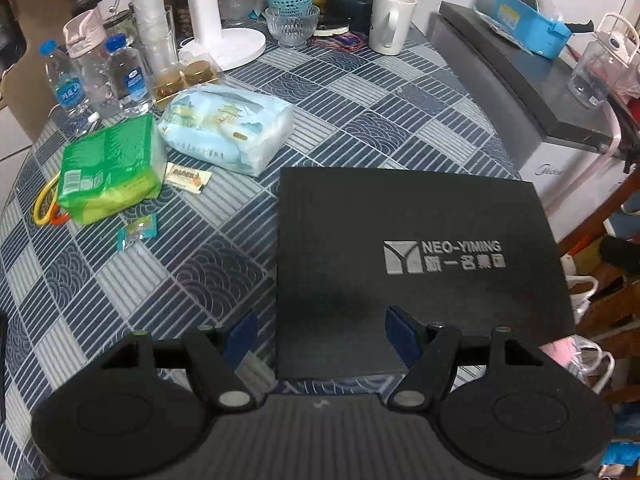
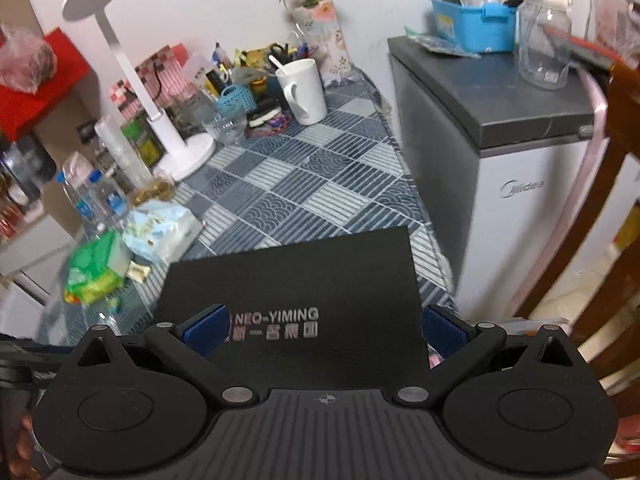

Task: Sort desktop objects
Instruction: 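Lower both tools onto the lid edge and close both grippers on it, then lift the black lid with both grippers and carry it toward the white box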

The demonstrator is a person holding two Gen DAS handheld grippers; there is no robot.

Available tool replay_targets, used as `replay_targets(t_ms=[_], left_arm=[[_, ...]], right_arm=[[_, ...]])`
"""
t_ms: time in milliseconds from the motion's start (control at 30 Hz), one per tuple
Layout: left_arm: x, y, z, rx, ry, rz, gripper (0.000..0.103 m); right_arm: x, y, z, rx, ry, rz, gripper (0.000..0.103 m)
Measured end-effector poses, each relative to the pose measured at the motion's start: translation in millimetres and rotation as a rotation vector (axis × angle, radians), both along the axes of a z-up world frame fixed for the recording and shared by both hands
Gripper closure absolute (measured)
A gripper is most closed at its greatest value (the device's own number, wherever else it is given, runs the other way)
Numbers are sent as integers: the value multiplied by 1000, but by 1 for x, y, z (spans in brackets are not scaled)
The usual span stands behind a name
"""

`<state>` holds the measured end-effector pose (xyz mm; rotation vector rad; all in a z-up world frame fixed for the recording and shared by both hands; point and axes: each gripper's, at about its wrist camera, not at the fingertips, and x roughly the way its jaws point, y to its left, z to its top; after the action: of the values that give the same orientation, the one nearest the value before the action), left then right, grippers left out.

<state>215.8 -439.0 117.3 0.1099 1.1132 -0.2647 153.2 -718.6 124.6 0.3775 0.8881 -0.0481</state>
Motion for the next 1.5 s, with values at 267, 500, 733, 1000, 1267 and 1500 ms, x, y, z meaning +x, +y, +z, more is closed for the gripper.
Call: replay_targets(t_ms=[267,500,733,1000,1267,1500], left_arm=[[35,4,-26,-41,37,0,19],[52,3,-50,-91,104,-7,19],[62,4,-66,-90,122,-1,19],[74,12,-78,-171,143,6,18],[84,15,-88,-205,156,13,0],[83,17,-96,-269,170,29,0]], right_arm=[[33,-34,-33,86,66,30,0],[50,-36,-62,128,107,80,0],[63,-42,-80,121,142,69,0],[70,-41,-99,120,175,84,0],[71,-39,-109,114,191,94,0],[67,-30,-117,59,190,126,0]])
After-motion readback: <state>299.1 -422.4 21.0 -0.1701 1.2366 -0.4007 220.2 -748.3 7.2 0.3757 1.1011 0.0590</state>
